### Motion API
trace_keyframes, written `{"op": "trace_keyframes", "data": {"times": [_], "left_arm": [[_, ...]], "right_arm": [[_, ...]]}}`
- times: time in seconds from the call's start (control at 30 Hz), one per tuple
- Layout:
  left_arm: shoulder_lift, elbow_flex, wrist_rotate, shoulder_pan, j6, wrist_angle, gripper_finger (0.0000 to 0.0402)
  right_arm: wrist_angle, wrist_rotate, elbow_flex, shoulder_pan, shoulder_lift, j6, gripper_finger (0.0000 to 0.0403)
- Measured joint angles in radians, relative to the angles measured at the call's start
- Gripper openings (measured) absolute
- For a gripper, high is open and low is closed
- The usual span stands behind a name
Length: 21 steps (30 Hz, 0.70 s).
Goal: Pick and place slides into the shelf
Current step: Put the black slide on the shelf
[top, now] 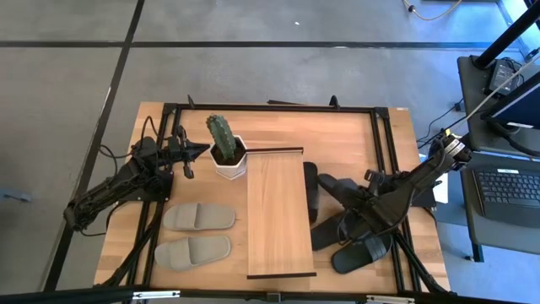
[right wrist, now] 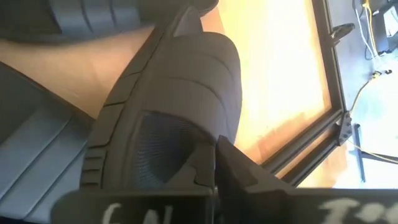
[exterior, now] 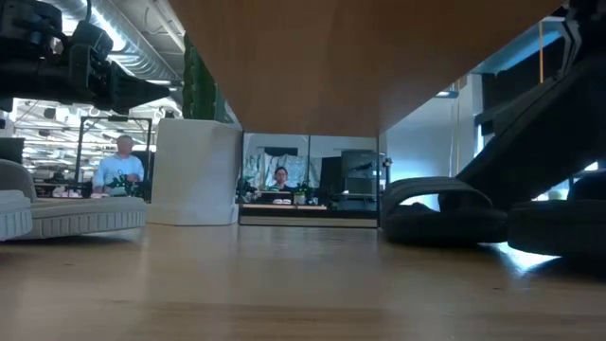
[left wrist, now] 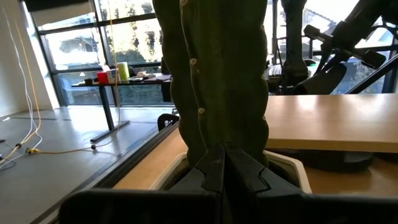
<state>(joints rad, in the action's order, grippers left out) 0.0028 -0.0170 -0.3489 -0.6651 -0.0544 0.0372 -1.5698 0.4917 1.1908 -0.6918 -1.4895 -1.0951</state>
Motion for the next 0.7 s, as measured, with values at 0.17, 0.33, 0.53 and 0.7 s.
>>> {"op": "trace_keyframes", "data": {"times": [0.17,0.33,0.53,0.7], "left_arm": [[0.000,0.000,0.000,0.000,0.000,0.000,0.0000],[0.000,0.000,0.000,0.000,0.000,0.000,0.0000],[0.000,0.000,0.000,0.000,0.001,0.000,0.0000],[0.000,0.000,0.000,0.000,0.001,0.000,0.0000]], "right_arm": [[0.000,-0.004,0.000,0.000,0.000,0.001,0.0002],[0.000,-0.004,0.000,0.000,0.000,0.000,0.0002],[-0.001,0.000,0.001,0.018,0.000,-0.021,0.0002],[-0.002,-0.005,0.001,0.061,0.000,-0.057,0.0002]]}}
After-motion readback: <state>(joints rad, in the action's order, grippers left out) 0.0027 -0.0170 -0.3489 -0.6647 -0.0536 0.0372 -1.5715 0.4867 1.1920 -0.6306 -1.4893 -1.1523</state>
